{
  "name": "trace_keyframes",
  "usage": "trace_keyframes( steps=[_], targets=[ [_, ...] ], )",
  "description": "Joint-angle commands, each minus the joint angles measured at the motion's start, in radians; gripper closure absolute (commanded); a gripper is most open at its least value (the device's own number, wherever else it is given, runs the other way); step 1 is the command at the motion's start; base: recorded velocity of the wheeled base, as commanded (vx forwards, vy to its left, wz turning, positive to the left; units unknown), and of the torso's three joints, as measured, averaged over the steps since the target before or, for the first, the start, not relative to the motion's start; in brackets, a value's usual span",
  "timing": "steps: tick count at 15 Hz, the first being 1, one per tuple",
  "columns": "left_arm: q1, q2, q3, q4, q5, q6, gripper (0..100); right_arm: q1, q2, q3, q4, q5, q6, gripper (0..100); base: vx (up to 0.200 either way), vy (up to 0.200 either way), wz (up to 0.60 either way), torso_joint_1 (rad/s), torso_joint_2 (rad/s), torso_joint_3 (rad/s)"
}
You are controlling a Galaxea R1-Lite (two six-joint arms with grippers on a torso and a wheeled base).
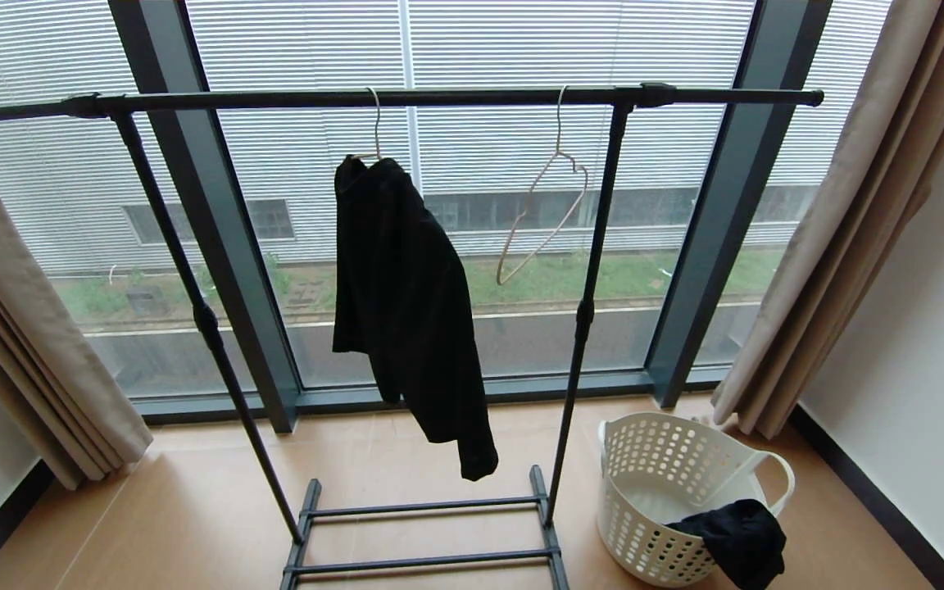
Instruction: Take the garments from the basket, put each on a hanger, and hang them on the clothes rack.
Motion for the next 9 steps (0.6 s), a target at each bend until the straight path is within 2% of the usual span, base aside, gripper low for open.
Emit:
trace_keyframes(
  steps=[1,9],
  targets=[
    [0.0,0.001,0.0,0.0,0.0,0.001,0,-0.001,0.001,0.0,0.0,-0.001,0.0,0,0.0,0.0,0.0,-0.207,0.52,0.325],
    [0.0,0.001,0.0,0.0,0.0,-0.001,0,-0.001,0.0,0.0,0.0,-0.001,0.0,0,0.0,0.0,0.0,-0.175,0.51,0.327]
  ],
)
